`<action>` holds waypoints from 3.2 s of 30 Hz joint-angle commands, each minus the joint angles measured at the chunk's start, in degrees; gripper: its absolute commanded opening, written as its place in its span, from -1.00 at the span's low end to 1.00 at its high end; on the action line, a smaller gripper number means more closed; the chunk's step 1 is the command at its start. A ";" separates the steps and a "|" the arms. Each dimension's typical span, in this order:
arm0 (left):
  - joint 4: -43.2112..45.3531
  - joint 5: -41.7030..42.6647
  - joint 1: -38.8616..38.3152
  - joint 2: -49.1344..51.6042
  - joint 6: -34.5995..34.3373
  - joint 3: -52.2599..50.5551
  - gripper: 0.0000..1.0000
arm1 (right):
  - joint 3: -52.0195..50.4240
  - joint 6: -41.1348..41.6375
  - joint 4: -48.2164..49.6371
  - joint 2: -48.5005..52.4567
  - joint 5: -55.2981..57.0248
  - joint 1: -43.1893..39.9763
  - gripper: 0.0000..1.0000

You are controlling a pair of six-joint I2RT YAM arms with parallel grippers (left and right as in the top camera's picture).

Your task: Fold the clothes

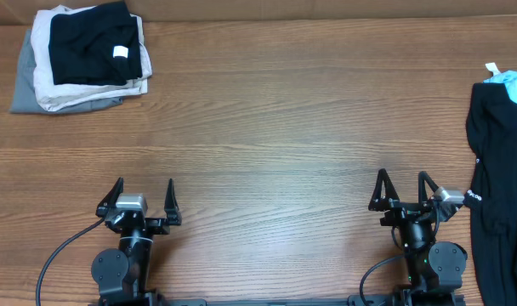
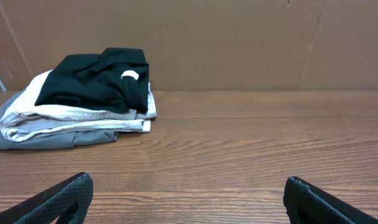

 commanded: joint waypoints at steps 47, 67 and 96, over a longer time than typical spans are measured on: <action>0.20 -0.28 -0.07 -0.70 1.09 -0.39 1.00 | -0.59 0.00 0.44 -0.52 -0.02 0.39 1.00; 0.20 -0.28 -0.07 -0.70 1.09 -0.39 1.00 | -0.55 24.41 12.55 -0.52 -18.78 0.39 1.00; 0.20 -0.28 -0.07 -0.70 1.09 -0.39 1.00 | 64.96 -10.75 -29.46 69.85 32.52 -13.88 1.00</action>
